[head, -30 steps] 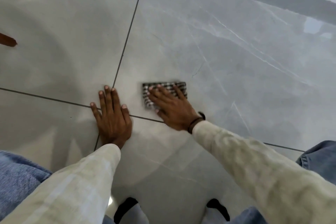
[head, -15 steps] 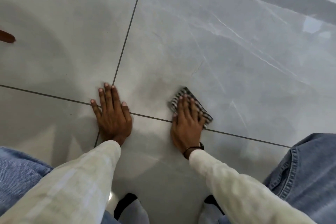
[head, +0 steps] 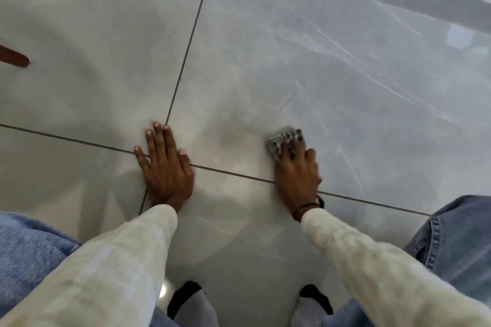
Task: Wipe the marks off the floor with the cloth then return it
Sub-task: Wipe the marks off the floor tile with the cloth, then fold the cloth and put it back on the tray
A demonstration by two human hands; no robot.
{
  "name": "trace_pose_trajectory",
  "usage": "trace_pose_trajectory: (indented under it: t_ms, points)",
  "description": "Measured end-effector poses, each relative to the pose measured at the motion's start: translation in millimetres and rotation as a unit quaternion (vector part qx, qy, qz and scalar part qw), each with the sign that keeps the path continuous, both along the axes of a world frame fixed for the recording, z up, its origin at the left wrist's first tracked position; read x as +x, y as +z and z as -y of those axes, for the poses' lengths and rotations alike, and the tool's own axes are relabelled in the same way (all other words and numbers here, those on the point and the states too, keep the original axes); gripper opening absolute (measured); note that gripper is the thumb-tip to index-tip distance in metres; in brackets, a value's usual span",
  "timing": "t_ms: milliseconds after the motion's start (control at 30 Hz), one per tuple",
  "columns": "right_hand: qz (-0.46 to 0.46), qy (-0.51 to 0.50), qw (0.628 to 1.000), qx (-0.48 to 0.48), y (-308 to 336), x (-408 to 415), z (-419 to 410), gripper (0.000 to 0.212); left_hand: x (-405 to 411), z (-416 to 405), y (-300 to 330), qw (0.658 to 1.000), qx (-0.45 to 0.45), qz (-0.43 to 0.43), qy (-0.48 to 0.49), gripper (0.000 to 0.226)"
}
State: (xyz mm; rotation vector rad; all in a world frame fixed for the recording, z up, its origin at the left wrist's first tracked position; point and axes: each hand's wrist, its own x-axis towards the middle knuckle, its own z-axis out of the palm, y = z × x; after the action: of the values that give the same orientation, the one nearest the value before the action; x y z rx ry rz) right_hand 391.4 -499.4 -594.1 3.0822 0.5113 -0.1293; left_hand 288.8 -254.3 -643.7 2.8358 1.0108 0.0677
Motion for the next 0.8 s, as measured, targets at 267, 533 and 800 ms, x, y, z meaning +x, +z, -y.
trace_pose_trajectory:
  t_ms: [267, 533, 800]
  points:
    - [-0.232, -0.160, 0.894, 0.349, 21, 7, -98, 0.019, 21, 8, 27, 0.994, -0.107, -0.020, 0.016, 0.064]
    - [-0.373, -0.212, 0.804, 0.412, 183, 5, -108, 0.026, 46, 58, 224, 0.771, -0.569, 0.167, 0.231, 0.047]
    - [-0.533, -0.222, 0.704, 0.413, 477, -13, -100, 0.019, 13, 61, 523, 0.703, -0.617, 0.225, 0.273, 0.033]
